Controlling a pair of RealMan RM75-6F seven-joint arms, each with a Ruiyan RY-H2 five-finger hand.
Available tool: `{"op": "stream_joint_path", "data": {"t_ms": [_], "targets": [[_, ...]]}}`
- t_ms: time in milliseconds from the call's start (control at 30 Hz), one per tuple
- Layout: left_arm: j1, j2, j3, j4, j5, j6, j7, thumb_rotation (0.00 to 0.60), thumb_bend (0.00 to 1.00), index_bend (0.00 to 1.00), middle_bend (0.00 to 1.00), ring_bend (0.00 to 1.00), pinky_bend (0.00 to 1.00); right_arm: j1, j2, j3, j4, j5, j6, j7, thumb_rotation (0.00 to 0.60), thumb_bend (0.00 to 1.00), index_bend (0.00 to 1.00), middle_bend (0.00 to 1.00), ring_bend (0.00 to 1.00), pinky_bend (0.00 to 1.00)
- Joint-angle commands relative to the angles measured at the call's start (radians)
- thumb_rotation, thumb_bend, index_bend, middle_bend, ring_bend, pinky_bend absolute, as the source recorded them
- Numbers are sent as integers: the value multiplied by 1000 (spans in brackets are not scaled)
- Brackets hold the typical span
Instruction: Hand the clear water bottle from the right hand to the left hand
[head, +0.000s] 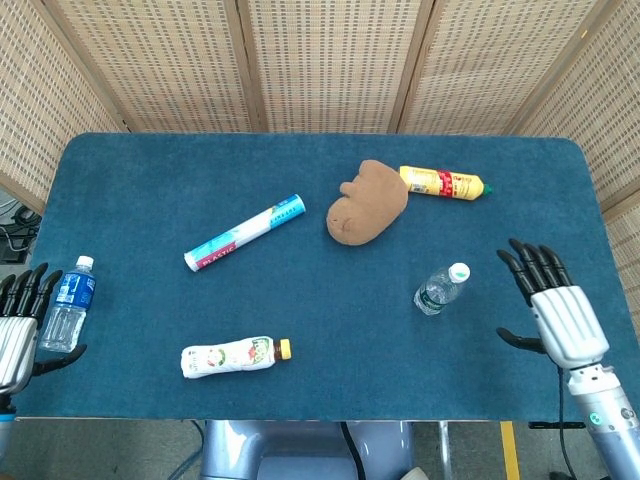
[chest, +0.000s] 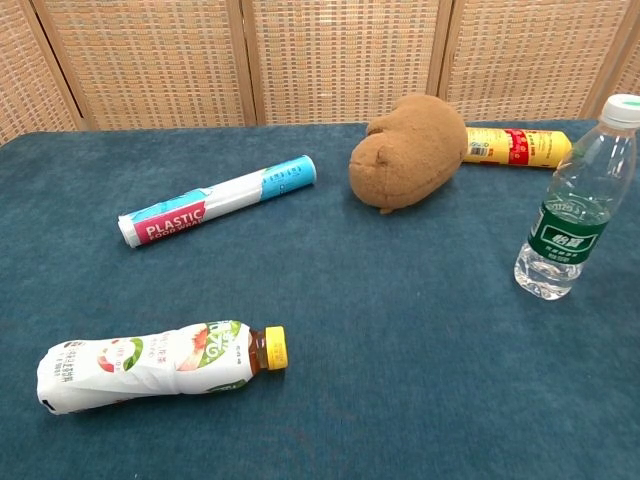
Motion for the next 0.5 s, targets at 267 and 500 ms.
{"op": "stream_joint_path", "data": {"t_ms": [267, 500], "targets": [[-14, 6, -4, -1, -19, -31, -7, 600, 0, 0, 0, 0, 0, 270, 44, 90, -70, 320, -409, 5, 600, 36, 147, 56, 0, 20], [-22, 11, -5, -3, -35, -51, -12, 600, 0, 0, 0, 0, 0, 391, -15, 95, -32, 521, -505, -103, 600, 186, 207, 107, 20, 86]]}}
